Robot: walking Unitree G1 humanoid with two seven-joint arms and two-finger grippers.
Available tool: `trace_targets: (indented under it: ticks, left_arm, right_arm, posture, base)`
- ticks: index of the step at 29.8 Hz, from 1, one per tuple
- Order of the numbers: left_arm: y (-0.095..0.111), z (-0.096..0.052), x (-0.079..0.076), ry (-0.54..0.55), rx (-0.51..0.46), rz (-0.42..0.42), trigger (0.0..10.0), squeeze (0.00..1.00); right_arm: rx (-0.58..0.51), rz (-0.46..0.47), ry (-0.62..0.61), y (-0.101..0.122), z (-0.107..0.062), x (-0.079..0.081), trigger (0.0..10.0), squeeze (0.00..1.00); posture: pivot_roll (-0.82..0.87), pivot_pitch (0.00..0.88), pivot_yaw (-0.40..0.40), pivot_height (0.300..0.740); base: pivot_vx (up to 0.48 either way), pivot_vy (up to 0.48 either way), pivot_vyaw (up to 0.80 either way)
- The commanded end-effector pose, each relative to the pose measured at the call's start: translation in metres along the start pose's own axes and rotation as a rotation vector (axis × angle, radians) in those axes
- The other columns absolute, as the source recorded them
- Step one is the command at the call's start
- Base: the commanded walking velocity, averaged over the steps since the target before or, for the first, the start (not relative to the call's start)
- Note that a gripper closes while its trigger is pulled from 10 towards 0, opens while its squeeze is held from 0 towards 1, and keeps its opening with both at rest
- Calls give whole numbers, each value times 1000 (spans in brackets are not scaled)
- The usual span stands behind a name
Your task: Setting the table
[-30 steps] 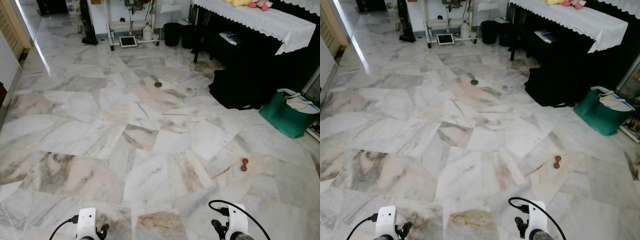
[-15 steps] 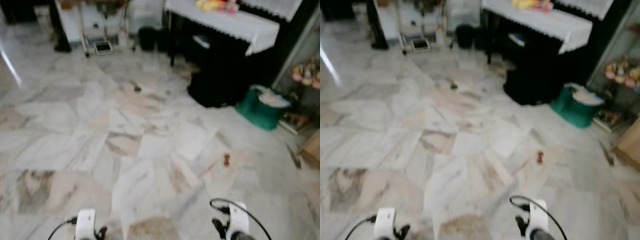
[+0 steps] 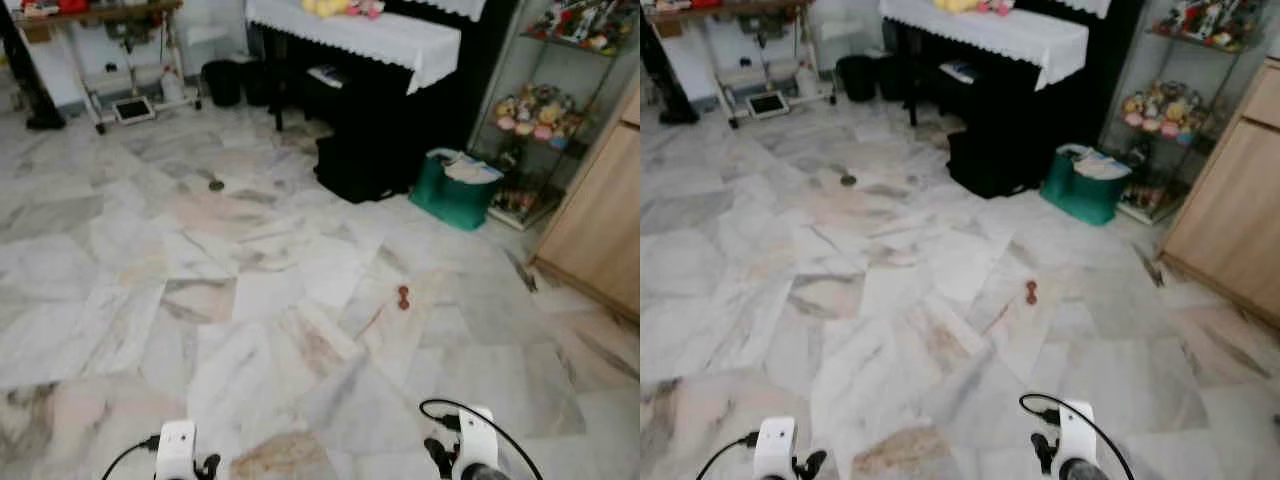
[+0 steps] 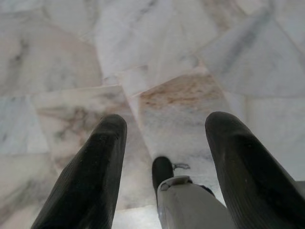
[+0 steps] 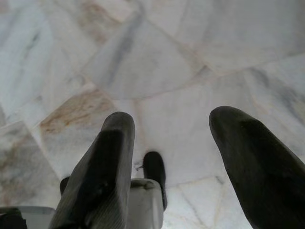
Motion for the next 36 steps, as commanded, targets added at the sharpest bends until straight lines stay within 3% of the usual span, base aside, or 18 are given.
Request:
trace_targets:
  ticks: [1,14,26,29,36]
  left_arm:
    - [-2,0,1,6,9,-10,10000,0]
    - [0,0,0,1,4,5,10000,0]
    - [0,0,-2,1,0,13,10000,0]
    - [0,0,0,7,1,-21,10000,0]
    - [2,1,0,5,-8,3,10000,0]
  right_arm:
    - [-3,3,-7,1,0,-2,10000,0]
    - [-7,7,-8,1,0,-3,10000,0]
    - [-2,5,0,-2,1,7,10000,0]
    - [-7,4,3,0,1,10,10000,0]
    - [-21,0,15,8,4,19,10000,0]
  posture:
    - [13,0,12,740]
    - [1,0,9,740]
    - [9,0,3,740]
    - [9,0,5,740]
    - [17,0,1,740]
  base:
    - [0,0,-538]
    - [0,-19,-539]
    - [0,-93,-537]
    - [0,-112,-538]
    - [0,-146,-538]
Point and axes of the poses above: a point about 5 cm out from each wrist's last joint towards the gripper, its own z axis pointing out of the wrist towards the gripper, its own y axis along the axis of the wrist's last joint, x = y × z, the point moved 4 cm from there along z, pointing out of the wrist towards the gripper, and after that the axes turned 2 degrees about -z, right-handed, at the moved point
